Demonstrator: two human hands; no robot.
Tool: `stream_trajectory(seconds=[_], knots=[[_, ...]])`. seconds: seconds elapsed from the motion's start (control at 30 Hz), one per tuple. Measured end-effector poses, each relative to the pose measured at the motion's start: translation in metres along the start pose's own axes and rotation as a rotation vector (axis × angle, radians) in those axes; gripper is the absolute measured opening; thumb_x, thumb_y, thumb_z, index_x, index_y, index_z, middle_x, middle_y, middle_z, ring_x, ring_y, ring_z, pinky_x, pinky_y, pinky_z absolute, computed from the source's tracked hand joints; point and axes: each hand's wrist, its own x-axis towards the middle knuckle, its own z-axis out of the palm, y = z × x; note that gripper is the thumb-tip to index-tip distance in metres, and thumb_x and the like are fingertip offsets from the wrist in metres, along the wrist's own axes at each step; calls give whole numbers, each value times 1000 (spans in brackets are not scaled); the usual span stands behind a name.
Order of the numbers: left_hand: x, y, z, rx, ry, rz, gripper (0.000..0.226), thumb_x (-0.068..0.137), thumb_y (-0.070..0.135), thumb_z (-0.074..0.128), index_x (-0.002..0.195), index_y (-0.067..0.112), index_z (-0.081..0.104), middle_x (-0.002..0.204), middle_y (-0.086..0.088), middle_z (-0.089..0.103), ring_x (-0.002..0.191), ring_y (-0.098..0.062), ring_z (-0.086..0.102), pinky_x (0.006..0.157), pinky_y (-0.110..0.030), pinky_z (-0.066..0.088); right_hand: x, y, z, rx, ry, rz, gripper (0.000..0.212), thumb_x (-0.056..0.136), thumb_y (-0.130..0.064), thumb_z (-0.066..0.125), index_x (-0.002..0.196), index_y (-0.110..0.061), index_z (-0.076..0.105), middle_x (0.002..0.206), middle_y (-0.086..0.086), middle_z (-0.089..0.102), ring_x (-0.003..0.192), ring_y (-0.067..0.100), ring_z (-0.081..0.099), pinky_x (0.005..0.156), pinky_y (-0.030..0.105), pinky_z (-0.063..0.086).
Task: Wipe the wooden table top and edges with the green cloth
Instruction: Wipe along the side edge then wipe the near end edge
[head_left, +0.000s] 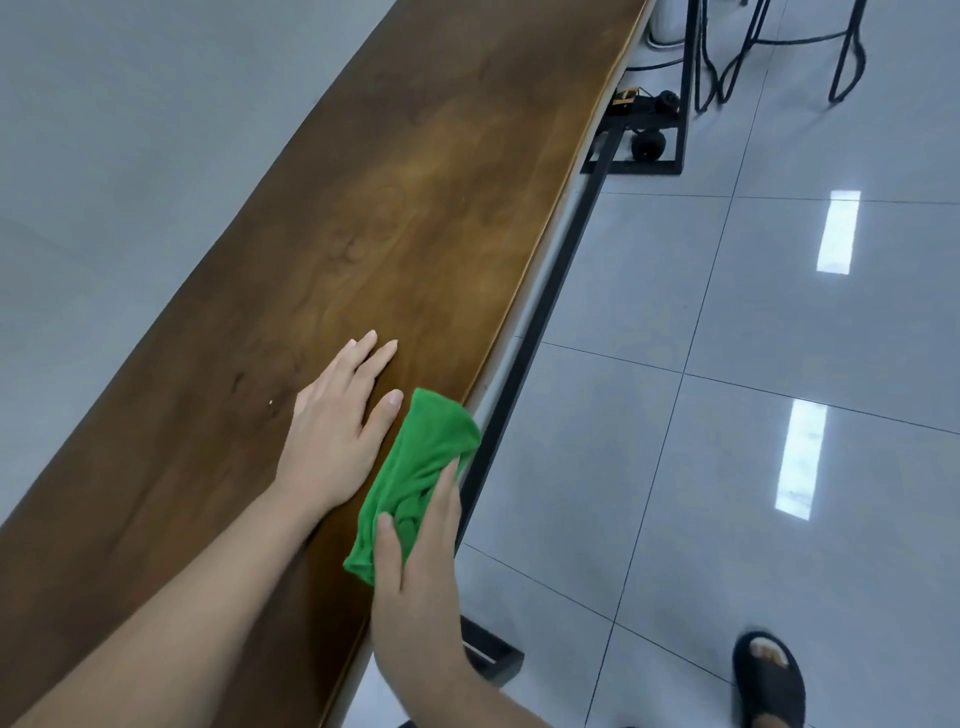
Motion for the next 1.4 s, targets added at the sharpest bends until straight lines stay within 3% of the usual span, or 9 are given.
stream_trajectory(seconds=[0.1, 0.2, 0.4, 0.53, 0.67, 0.87, 1.13, 1.23, 1.4], knots=[[3, 2, 0, 5, 6, -6, 67, 112, 69, 21, 173, 41, 29, 182, 15, 21, 170, -11, 15, 132, -62, 25, -2, 2, 4, 16, 15, 5, 76, 106, -68, 32, 141, -81, -35, 178, -31, -15, 164, -5, 10, 120, 4, 21], [6, 1, 2, 18, 12, 0, 66, 113, 68, 20, 173, 41, 28, 183, 16, 20, 170, -10, 13, 132, -59, 23, 29, -12, -7, 20, 48, -19, 85, 115, -50, 43, 157, -64, -29, 179, -28, -3, 159, -6, 17, 101, -9, 18], [5, 1, 3, 20, 22, -2, 65, 113, 66, 22, 172, 42, 28, 182, 17, 19, 170, -8, 12, 132, -55, 23, 136, -52, -55, -41, 180, -178, 83, 118, -35, 48, 175, -35, -13, 174, -7, 23, 119, -24, 36, 102, 1, 28], [6, 2, 2, 11, 23, -21, 71, 109, 72, 16, 172, 42, 29, 182, 17, 21, 169, -9, 14, 134, -57, 21, 213, -86, -93, -70, 242, -189, 83, 117, -33, 48, 176, -28, -9, 175, 3, 31, 149, 18, 45, 118, 34, 35], [6, 2, 2, 15, 27, -26, 74, 107, 75, 14, 172, 42, 30, 182, 16, 22, 169, -11, 17, 133, -59, 21, 239, -100, -106, -50, 257, -158, 82, 116, -40, 45, 176, -33, -10, 175, 1, 33, 149, 26, 48, 125, 51, 39], [5, -1, 4, 16, 47, 5, 63, 113, 66, 23, 171, 42, 31, 182, 15, 23, 169, -10, 16, 132, -58, 26, 132, -53, -55, -41, 206, -201, 80, 119, -39, 43, 175, -37, -13, 184, -2, 10, 166, 17, 20, 125, 31, 23], [-4, -6, 7, -20, 58, 12, 59, 115, 61, 30, 171, 41, 34, 181, 14, 25, 169, -11, 17, 131, -57, 26, -42, 18, 22, 65, -4, -55, 82, 114, -54, 39, 143, -82, -32, 177, -33, -11, 155, -18, 9, 105, -9, 15], [-18, -10, 6, -22, 52, -3, 61, 114, 62, 29, 171, 41, 34, 181, 14, 25, 169, -12, 18, 131, -57, 26, -21, 13, 11, 35, -19, -96, 85, 117, -46, 45, 163, -61, -26, 179, -28, -3, 160, -10, 14, 112, -4, 18], [-63, -26, 5, -17, 37, -35, 64, 113, 68, 24, 172, 44, 29, 182, 17, 21, 169, -11, 14, 132, -57, 25, 76, -22, -26, -34, 150, -204, 85, 118, -34, 47, 175, -32, -16, 179, -3, 18, 157, 6, 26, 120, 23, 20]])
